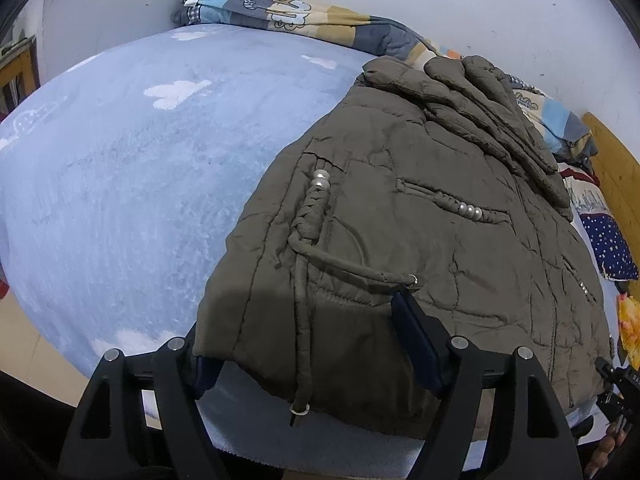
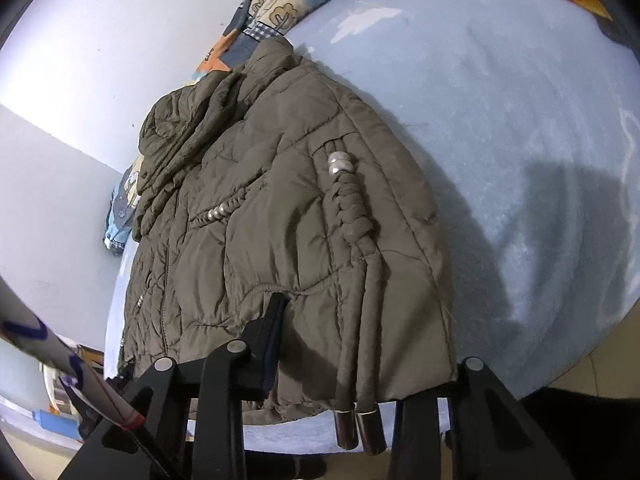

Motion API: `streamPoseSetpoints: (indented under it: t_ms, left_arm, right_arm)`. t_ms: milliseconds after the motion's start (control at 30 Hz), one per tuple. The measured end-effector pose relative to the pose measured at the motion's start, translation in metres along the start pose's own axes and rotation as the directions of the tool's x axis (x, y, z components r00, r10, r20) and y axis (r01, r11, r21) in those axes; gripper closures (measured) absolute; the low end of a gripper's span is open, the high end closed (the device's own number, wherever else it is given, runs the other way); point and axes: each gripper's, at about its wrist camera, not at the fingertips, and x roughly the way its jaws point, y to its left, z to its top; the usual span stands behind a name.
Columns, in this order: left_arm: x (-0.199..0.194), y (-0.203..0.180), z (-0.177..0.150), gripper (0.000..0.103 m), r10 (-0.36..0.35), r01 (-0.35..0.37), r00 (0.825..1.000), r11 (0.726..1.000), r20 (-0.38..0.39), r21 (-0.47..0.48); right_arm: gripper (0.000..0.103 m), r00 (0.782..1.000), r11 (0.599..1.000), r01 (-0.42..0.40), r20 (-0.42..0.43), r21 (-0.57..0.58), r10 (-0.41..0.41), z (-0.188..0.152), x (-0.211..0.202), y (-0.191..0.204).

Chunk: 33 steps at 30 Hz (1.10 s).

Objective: Fold large clothes
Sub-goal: 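Grasp the hem at the drawstring cords with the right tool while the left tool grasps the hem beside it, then lift the held hem off the bed with both tools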

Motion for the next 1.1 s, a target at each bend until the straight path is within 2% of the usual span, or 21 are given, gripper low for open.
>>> streamPoseSetpoints:
  t_ms: [133, 200, 433, 467, 500, 567, 667, 833, 933, 1100]
  left_arm:
    - [0.002, 0.000, 0.000, 0.027, 0.003, -0.003, 1.000, 1.000, -0.005, 0.007]
    - [0.004, 0.003, 0.001, 0.024, -0.005, 0.005, 1.000, 1.000, -0.017, -0.007]
    - [0.007, 0.020, 0.004, 0.023, -0.105, 0.100, 0.994, 0.987, -0.032, -0.125]
    - [0.005, 0.022, 0.004, 0.024, -0.119, 0.114, 0.993, 0.984, -0.025, -0.135]
    - [0.003, 0.024, 0.004, 0.030, -0.126, 0.122, 0.992, 0.983, -0.020, -0.139]
    - [0.000, 0.026, 0.004, 0.039, -0.114, 0.112, 0.993, 0.984, -0.008, -0.138]
    - [0.001, 0.029, 0.004, 0.042, -0.113, 0.111, 0.994, 0.982, -0.006, -0.150]
    - [0.003, 0.023, 0.003, 0.043, -0.087, 0.085, 0.996, 0.989, -0.010, -0.118]
    - [0.008, 0.015, 0.004, 0.035, -0.064, 0.063, 0.998, 0.995, -0.010, -0.082]
    - [0.009, 0.009, 0.004, 0.033, -0.032, 0.032, 0.999, 0.999, -0.007, -0.033]
  right_arm:
    - [0.066, 1.000, 1.000, -0.001, -0.013, 0.022, 0.002, 0.001, 0.003, -0.004]
    - [0.061, 1.000, 1.000, 0.000, -0.021, 0.029, 0.001, 0.001, 0.004, -0.005]
    - [0.057, 1.000, 0.998, -0.009, -0.027, 0.061, 0.011, 0.002, 0.007, -0.007]
    - [0.057, 1.000, 0.998, -0.010, -0.023, 0.060, 0.011, 0.002, 0.006, -0.007]
    - [0.057, 1.000, 0.998, -0.012, -0.019, 0.058, 0.014, 0.002, 0.005, -0.006]
    - [0.057, 1.000, 0.999, -0.012, -0.006, 0.044, 0.012, 0.002, 0.003, -0.004]
    - [0.057, 1.000, 0.999, -0.008, -0.010, 0.046, 0.008, 0.002, 0.004, -0.006]
    - [0.056, 1.000, 0.997, -0.019, -0.016, 0.076, 0.020, 0.003, 0.005, -0.011]
    - [0.054, 1.000, 0.997, -0.015, -0.020, 0.080, 0.017, 0.004, 0.008, -0.013]
    - [0.053, 0.999, 0.993, -0.027, -0.035, 0.114, 0.031, 0.006, 0.012, -0.018]
